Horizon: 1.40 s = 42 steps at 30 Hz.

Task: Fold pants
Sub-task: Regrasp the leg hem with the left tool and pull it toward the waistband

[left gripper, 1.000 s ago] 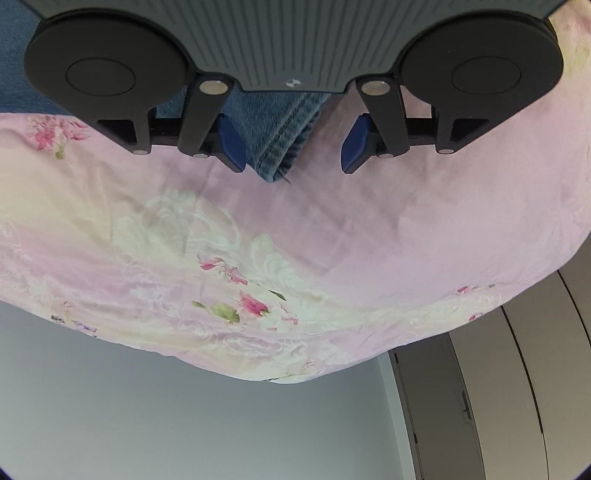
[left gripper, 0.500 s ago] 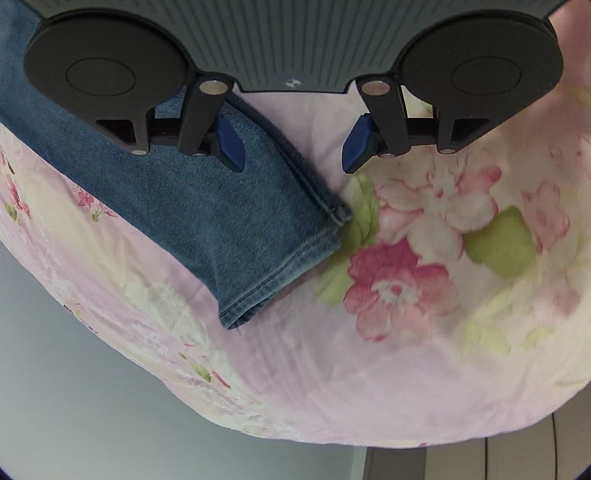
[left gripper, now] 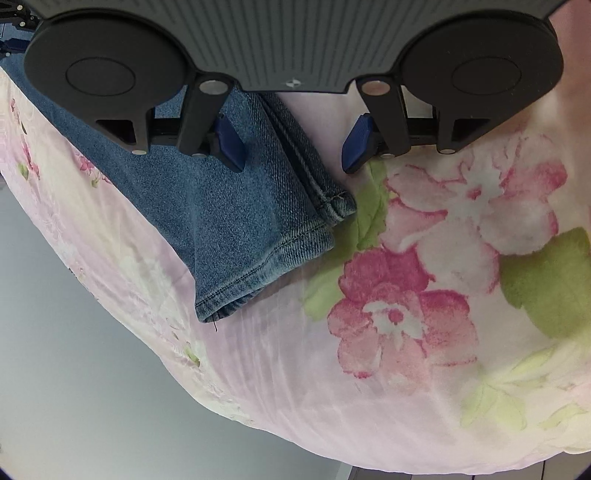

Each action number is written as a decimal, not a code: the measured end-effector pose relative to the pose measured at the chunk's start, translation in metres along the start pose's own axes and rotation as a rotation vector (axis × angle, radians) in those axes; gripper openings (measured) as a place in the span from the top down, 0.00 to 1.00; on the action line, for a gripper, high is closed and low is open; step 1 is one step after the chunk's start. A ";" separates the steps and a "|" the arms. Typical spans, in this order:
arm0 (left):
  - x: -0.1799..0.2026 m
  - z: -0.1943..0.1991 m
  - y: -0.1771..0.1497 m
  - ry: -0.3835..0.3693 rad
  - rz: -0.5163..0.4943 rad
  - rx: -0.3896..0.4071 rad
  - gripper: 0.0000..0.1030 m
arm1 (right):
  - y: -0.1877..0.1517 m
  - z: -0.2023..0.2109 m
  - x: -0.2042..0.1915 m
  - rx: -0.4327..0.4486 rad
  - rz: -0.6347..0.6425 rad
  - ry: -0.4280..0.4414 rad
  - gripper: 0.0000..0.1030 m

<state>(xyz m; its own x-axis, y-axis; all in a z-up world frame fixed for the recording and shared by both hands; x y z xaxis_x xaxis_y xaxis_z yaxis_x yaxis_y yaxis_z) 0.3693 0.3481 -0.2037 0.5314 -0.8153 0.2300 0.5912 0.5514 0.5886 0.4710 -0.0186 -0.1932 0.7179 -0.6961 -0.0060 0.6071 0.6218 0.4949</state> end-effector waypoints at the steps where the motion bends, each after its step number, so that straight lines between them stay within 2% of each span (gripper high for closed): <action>1: 0.001 -0.003 0.001 -0.008 -0.001 0.003 0.31 | 0.009 -0.007 0.001 -0.011 0.019 0.001 0.70; 8: 0.010 -0.021 0.009 -0.023 -0.051 0.018 0.32 | 0.064 -0.044 0.004 -0.052 0.105 -0.020 0.71; 12: 0.011 -0.016 0.012 -0.019 -0.060 0.060 0.61 | 0.089 -0.055 0.012 -0.051 0.114 -0.036 0.72; 16: 0.022 0.003 0.018 -0.036 -0.128 0.128 0.80 | 0.105 -0.066 0.023 -0.087 0.124 -0.036 0.77; 22: 0.049 0.035 0.030 -0.074 -0.232 0.221 0.86 | 0.120 -0.090 0.037 -0.108 0.102 -0.057 0.80; 25: 0.065 0.049 0.037 -0.101 -0.264 0.247 0.86 | 0.119 -0.101 0.043 -0.110 0.048 -0.055 0.80; 29: 0.083 0.065 0.041 -0.118 -0.313 0.267 0.86 | 0.115 -0.086 0.036 -0.083 0.067 -0.044 0.81; 33: 0.096 0.074 0.041 -0.119 -0.349 0.282 0.86 | 0.090 -0.071 0.010 -0.101 0.061 0.067 0.86; 36: 0.104 0.084 0.039 -0.121 -0.371 0.291 0.87 | 0.071 -0.061 -0.012 -0.087 0.048 0.125 0.87; 40: 0.116 0.096 0.039 -0.128 -0.404 0.302 0.87 | 0.046 -0.051 -0.046 -0.087 0.016 0.245 0.86; 42: 0.124 0.103 0.036 -0.137 -0.421 0.302 0.87 | 0.034 -0.049 -0.063 -0.105 0.043 0.262 0.87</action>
<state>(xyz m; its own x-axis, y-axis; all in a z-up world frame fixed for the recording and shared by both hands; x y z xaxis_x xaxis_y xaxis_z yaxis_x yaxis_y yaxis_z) 0.3937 0.2489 -0.0745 0.1899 -0.9817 0.0133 0.5247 0.1130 0.8438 0.4626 0.0638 -0.2185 0.7992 -0.5600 -0.2183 0.5961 0.6921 0.4071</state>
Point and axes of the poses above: each gripper's, at about its wrist camera, not at the fingertips, and z roughly against the way its jaws point, x to its right, y to its top, the point moved 9 cm from there along -z, roughly the way its jaws point, and after that the axes turned 9 degrees about y, right-handed, at the moved point
